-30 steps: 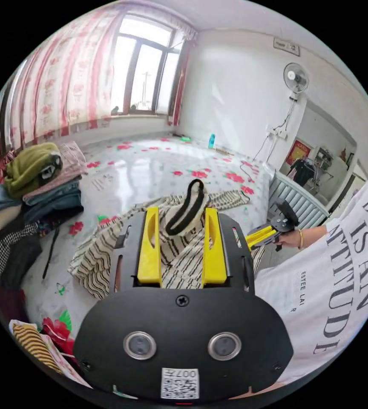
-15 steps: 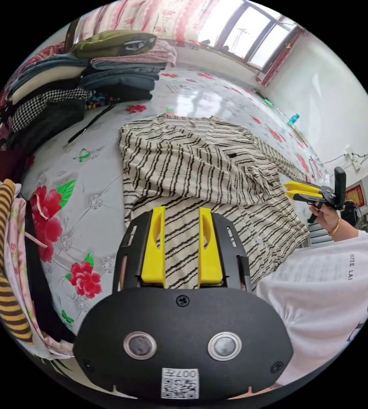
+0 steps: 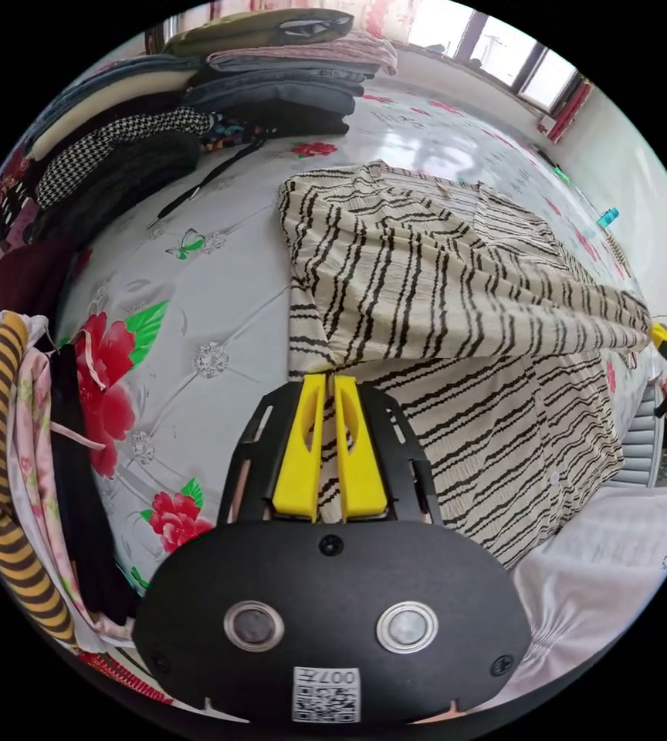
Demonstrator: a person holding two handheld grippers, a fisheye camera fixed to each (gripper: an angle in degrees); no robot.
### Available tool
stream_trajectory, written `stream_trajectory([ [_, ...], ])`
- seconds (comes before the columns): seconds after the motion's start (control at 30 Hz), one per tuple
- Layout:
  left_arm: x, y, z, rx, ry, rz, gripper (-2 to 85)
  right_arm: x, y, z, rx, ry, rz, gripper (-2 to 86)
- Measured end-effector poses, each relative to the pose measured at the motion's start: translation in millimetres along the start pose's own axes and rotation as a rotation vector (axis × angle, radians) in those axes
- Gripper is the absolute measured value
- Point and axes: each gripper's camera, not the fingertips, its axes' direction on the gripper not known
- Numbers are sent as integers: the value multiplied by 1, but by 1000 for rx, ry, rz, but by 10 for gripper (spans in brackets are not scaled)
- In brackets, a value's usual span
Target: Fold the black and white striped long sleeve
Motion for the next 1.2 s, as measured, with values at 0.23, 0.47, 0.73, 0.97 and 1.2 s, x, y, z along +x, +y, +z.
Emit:
stream_trajectory([
  [0.23,-5,-9,4,-6,-24,21,-8,13,89,49,-193,-44,89,21],
  [0.47,-21,-17,-6,-17,-38,-11,-8,25,104,40,-150,-26,136,40],
  [0.73,-49,3,-51,195,121,-193,-10,62,140,28,-182,24,240,56],
  [0.97,-48,43,-48,151,189,-288,-10,207,281,-142,169,320,860,89],
  [1.2,-47,69,-53,32,180,-357,-10,289,421,-228,378,472,1286,103],
])
